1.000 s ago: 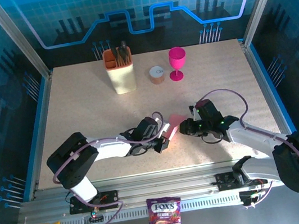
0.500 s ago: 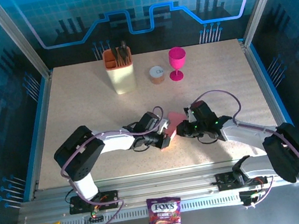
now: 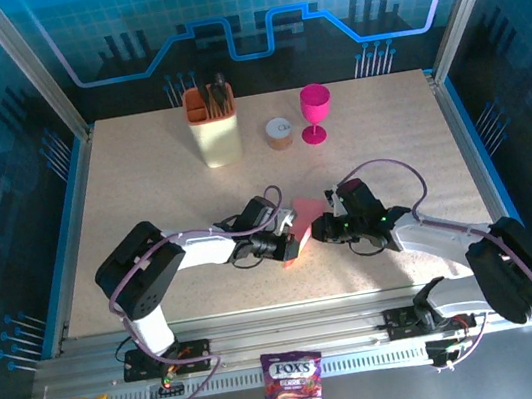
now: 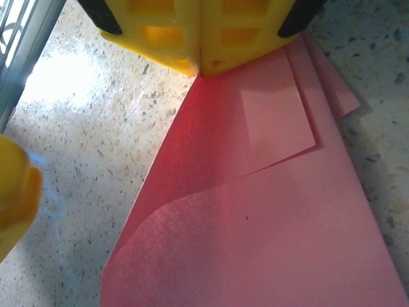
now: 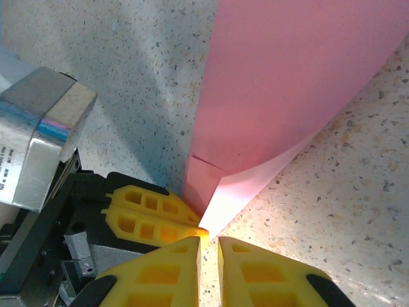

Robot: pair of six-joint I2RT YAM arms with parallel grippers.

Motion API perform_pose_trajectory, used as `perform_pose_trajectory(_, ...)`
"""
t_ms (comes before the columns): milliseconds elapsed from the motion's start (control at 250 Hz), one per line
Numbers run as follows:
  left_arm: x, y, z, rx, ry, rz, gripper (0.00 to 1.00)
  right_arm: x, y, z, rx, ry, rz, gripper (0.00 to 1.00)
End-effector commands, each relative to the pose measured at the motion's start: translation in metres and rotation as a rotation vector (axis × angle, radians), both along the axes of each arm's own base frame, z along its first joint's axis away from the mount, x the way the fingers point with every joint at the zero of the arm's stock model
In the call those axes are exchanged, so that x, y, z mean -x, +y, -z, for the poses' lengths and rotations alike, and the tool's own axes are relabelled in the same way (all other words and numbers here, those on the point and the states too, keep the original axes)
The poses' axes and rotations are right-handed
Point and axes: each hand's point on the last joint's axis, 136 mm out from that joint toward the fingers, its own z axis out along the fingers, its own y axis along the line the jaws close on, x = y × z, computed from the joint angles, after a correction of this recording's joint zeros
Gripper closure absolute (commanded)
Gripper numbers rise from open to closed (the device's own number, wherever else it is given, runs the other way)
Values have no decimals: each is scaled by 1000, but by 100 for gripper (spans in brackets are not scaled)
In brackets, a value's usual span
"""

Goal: Fold a paper plane with a square sheet of paper (pick it up from the middle)
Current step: Fold the wing for the fifth time at the center of the table.

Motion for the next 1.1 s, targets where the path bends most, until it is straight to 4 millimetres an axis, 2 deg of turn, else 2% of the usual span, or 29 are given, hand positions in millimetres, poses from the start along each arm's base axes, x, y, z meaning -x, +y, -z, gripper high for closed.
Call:
perform_pose_trajectory(0, 1, -1, -8, 14, 32, -2, 100, -19, 5, -22, -12, -45, -6, 84)
perform_pose_trajectory(184, 1, -2, -7, 18, 35, -3, 100, -47, 14, -33, 43, -36, -74, 85)
perform_pose_trajectory(268, 1, -2, -8, 18, 34, 0, 100, -52, 19, -21, 69, 12, -115, 86)
perform_pose_trajectory(300, 1, -3, -9, 23, 31, 1, 100, -58, 25, -23, 67, 16, -133, 88)
perform_pose_trajectory(443, 1, -3, -10, 24, 30, 5, 100, -69, 38, -4, 81, 75, -196, 95)
perform_pose_trajectory(583, 1, -2, -12, 21, 24, 5, 100, -76, 44, 16, 109, 119, -224, 100)
perform_pose_trajectory(795, 1, -2, -18, 17, 11, 13, 100, -74, 40, 53, 173, 201, -241, 100)
perform_pose_trajectory(1095, -7, 0, -34, 3, -41, 15, 100, -62, 31, 88, 252, 283, -265, 100)
